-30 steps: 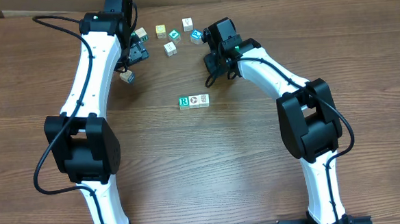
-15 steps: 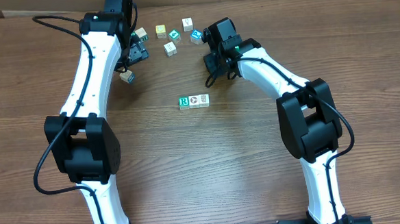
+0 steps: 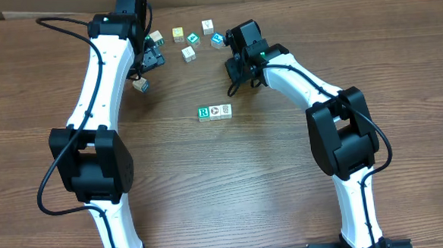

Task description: Form a horizontal line

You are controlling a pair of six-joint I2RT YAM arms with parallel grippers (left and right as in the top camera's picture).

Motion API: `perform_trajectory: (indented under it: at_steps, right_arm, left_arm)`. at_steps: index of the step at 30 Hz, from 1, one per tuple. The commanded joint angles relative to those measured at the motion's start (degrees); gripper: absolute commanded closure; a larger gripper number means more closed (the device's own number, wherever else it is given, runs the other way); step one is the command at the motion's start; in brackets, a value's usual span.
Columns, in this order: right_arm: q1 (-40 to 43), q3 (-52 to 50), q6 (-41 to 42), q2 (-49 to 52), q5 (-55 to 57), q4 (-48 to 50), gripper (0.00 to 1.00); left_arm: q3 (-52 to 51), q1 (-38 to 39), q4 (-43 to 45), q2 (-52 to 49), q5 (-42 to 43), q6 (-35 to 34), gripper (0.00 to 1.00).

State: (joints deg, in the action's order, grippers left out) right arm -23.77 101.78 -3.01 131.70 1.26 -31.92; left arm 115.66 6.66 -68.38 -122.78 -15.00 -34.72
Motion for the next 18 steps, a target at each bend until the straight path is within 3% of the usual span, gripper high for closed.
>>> perform_trajectory:
  at_steps: [1, 13, 18]
  right_arm:
    - [-0.26, -0.46, 0.20, 0.33, -0.55, -0.70, 0.73]
    - [-0.22, -0.44, 2.99, -7.67, 0.79, -2.51, 0.74]
    - [-0.22, -0.44, 4.55, -12.22, 0.76, -9.18, 0.75]
  left_arm:
    - [1.11, 0.07, -0.09, 1.29, 0.22, 0.48, 0.00]
    - [1.11, 0.07, -0.09, 1.29, 0.22, 0.46, 0.00]
    - [1.11, 0.07, -0.09, 1.29, 0.22, 0.46, 0.00]
